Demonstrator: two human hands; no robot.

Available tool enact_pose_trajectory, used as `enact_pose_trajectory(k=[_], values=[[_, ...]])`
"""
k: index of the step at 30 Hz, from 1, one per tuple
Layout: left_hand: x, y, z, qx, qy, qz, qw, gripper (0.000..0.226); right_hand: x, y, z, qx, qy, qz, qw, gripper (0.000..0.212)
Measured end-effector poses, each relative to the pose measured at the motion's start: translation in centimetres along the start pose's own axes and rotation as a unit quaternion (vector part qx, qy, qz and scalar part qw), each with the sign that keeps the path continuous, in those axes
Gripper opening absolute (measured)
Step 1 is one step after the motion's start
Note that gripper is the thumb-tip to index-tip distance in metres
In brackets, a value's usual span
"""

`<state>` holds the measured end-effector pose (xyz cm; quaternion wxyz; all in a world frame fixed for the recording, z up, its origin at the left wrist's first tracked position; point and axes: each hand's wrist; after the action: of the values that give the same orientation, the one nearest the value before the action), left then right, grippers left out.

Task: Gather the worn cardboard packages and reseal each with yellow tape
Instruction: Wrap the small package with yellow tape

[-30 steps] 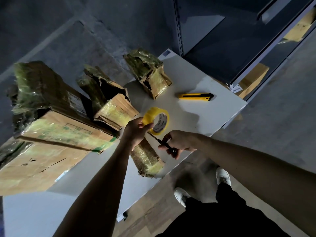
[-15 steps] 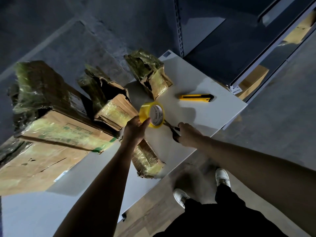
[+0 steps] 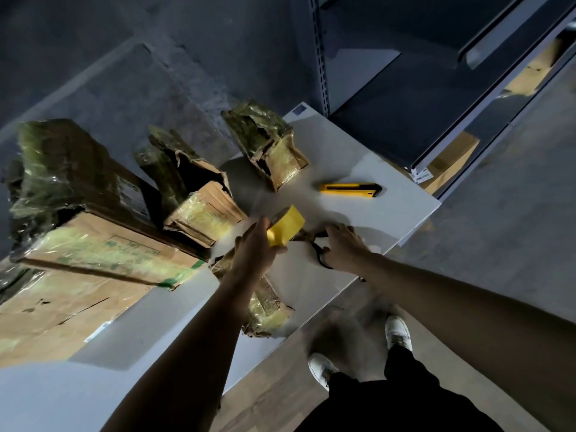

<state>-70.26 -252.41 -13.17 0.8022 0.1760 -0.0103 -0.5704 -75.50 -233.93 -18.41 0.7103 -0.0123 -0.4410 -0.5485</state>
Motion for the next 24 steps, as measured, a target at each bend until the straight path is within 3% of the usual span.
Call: enact_pose_trajectory(k=[5, 7, 9, 13, 16, 21, 24], values=[[0.1, -0.1, -0.8, 0.125, -0.028, -0.077, 0.989, 0.055, 0.0, -0.1, 0.5, -0.013, -0.001, 0.011, 1.0, 0.045], [0.2, 0.0, -0.5, 0.119, -0.017, -0.08, 0.989, 0.053, 0.4, -0.1, 0.8, -0.016, -0.001, 0.021, 1.0, 0.041], [0.4, 0.0, 0.1, 0.066, -0.014, -0.064, 0.996, 0.045, 1.2, -0.2, 1.1, -0.018, -0.005, 0.038, 0.999, 0.036], [1.8, 1.0, 1.3, -0.051, -0.002, 0.01, 0.999, 0.035, 3.3, 0.0, 1.6, -0.027, -0.034, 0.084, 0.996, 0.028], [3.4, 2.6, 1.7, -0.092, 0.016, 0.07, 0.993, 0.039, 5.3, 0.4, 1.1, -0.031, -0.059, 0.134, 0.989, 0.019], [5.8, 5.8, 1.4, -0.118, 0.093, 0.174, 0.973, 0.05, 8.6, 0.6, -0.6, 0.041, -0.079, 0.16, 0.983, 0.017], [5.7, 7.6, 1.3, -0.045, 0.152, 0.259, 0.953, 0.058, 9.9, 1.4, -1.3, 0.083, -0.084, 0.173, 0.978, 0.019]])
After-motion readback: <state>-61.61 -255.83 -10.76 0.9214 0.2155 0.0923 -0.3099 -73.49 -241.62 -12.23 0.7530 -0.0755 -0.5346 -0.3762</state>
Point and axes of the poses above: each hand's wrist, its own y-axis away from the middle knuckle, its own z-axis out of the back of the hand, x = y × z, and after that the axes turned 11 degrees about -y, right-handed
